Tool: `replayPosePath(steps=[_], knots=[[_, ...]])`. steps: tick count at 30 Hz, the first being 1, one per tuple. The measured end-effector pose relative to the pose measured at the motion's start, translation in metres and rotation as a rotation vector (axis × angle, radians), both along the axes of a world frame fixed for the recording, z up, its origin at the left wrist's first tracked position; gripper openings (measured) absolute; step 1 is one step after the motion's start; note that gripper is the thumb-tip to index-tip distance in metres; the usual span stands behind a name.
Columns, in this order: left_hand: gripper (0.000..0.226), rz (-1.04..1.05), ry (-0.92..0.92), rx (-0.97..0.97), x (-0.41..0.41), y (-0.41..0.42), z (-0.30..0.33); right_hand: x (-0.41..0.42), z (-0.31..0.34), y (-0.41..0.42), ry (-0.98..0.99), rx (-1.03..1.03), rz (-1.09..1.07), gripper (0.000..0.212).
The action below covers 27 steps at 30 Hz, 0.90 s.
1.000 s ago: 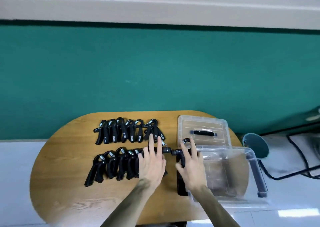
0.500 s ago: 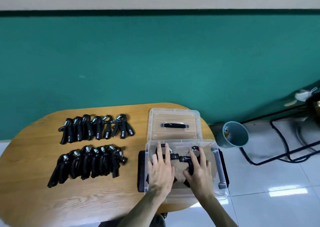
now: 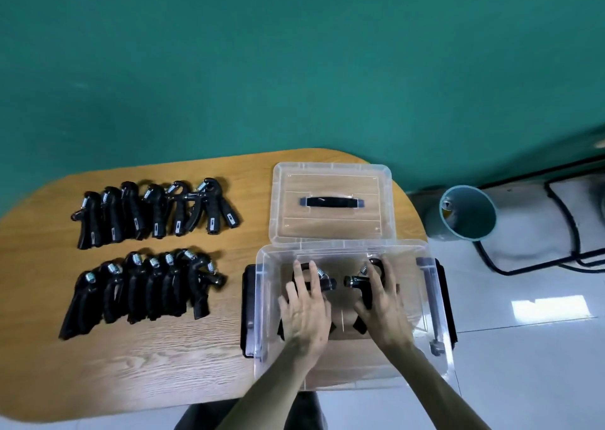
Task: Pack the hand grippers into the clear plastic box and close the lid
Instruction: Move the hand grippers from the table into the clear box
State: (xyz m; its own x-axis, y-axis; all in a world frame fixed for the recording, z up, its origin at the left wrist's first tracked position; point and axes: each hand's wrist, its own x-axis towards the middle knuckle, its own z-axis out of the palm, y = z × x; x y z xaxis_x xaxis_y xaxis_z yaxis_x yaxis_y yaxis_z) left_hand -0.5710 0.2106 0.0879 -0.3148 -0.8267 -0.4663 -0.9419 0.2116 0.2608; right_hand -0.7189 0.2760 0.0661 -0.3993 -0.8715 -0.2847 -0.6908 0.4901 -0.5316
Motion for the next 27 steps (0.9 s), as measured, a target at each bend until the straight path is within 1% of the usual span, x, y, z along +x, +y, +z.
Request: replayPosePath(steps=[3,6,11,15,19,21,23,27], knots=[[0.085,0.027,-0.028,0.003,0.0,-0.005,-0.03,-0.005,-0.024,-0.002,0.026,0.031,0.052,0.088],[0.085,-0.021,-0.092,-0.012,0.002,-0.006,-0.052,-0.004,-0.04,0.0,0.0,0.043,0.066,0.082],[0.085,-0.072,-0.141,0.007,-0.001,-0.004,-0.07,-0.004,-0.061,0.002,-0.048,0.048,0.073,0.081],[0.084,-0.091,-0.174,0.004,0.001,-0.005,-0.077,-0.005,-0.07,0.001,-0.019,0.128,0.129,0.081],[0.092,-0.094,-0.167,-0.065,0.002,0.001,-0.087,-0.002,-0.07,-0.002,0.043,0.184,0.132,0.081],[0.101,-0.098,-0.183,-0.096,0.003,0.005,-0.092,0.002,-0.068,-0.005,0.075,0.19,0.125,0.081],[0.112,-0.074,-0.192,-0.093,0.002,0.005,-0.097,0.005,-0.07,-0.008,0.103,0.218,0.117,0.085],[0.108,-0.041,-0.189,-0.077,-0.001,0.004,-0.103,0.009,-0.08,-0.006,0.164,0.251,0.104,0.105]])
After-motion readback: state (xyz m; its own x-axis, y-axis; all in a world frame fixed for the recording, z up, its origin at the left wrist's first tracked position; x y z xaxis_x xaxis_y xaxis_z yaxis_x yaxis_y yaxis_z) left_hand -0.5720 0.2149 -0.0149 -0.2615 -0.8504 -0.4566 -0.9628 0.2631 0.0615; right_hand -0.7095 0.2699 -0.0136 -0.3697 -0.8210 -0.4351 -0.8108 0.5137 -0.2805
